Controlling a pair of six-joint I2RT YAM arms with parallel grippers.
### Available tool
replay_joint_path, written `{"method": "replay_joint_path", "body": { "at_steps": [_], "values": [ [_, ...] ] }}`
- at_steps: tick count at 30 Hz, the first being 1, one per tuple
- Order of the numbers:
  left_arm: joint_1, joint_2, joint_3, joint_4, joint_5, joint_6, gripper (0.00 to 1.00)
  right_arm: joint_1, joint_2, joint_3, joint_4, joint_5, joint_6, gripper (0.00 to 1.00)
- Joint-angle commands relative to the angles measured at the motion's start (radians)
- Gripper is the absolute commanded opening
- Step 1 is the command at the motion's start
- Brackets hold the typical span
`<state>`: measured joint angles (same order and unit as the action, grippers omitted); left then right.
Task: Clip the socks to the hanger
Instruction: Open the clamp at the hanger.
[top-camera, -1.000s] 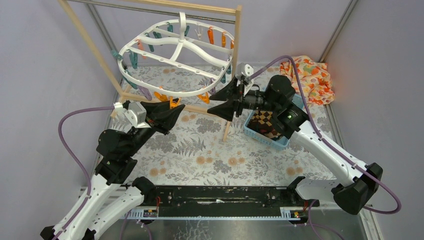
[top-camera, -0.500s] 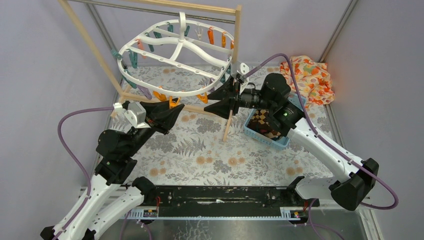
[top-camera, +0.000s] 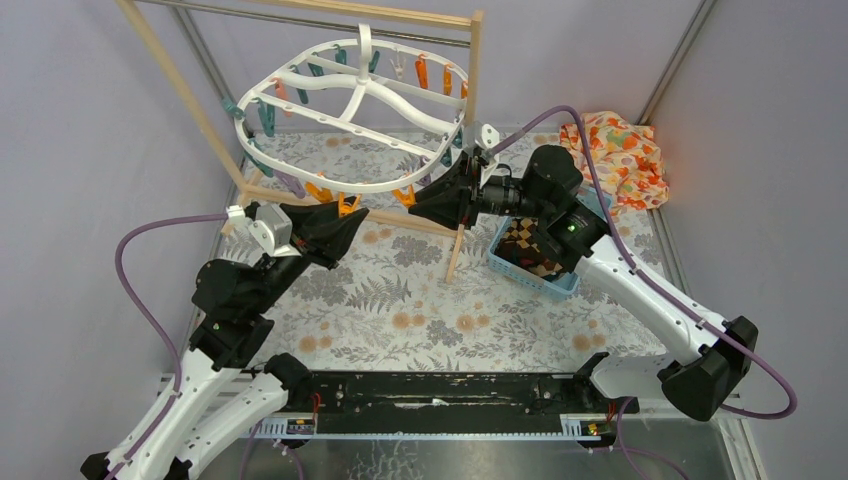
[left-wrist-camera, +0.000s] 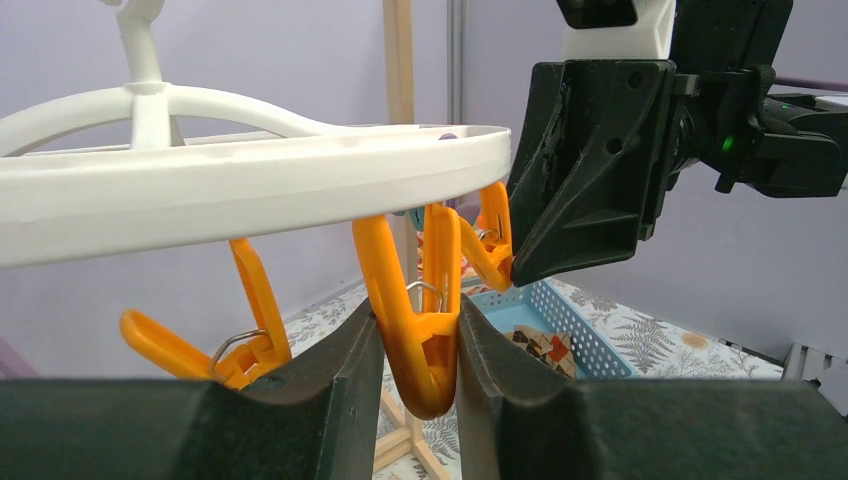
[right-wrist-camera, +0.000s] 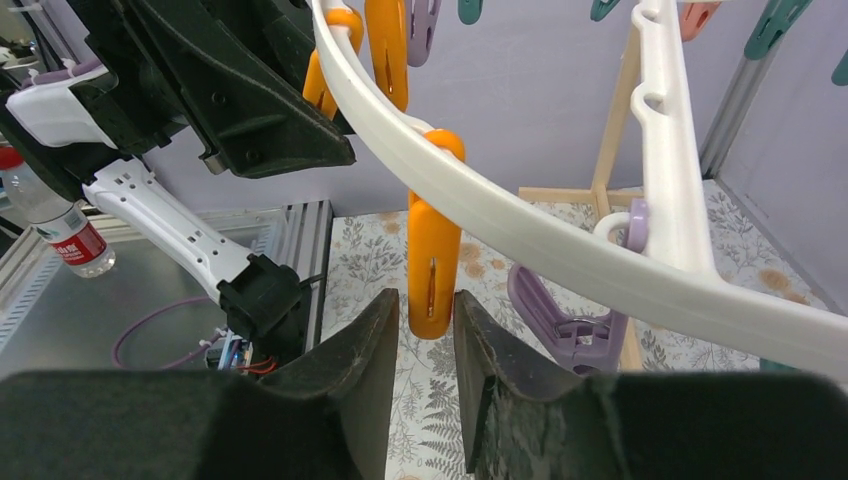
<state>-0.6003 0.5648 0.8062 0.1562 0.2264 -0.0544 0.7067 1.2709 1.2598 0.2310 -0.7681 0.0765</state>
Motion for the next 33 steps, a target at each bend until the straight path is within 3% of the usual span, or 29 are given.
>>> {"method": "replay_joint_path", "body": {
  "at_steps": [1, 5, 27, 33],
  "values": [
    [0.002, -0.02, 0.02, -0.009, 0.017, 0.019, 0.0, 0.008, 0.002, 0.029, 0.066, 0.009, 0.002, 0.36],
    [0.002, -0.024, 0.021, -0.013, 0.017, 0.016, 0.0, 0.008, 0.007, 0.021, 0.09, 0.003, 0.016, 0.4],
    [0.002, -0.027, 0.045, -0.014, 0.026, 0.007, 0.02, 0.008, 0.001, -0.035, 0.111, 0.004, 0.022, 0.38],
    [0.002, -0.027, 0.045, -0.013, 0.033, 0.001, 0.02, 0.009, -0.004, -0.037, 0.116, 0.006, 0.023, 0.32]
  ]
}}
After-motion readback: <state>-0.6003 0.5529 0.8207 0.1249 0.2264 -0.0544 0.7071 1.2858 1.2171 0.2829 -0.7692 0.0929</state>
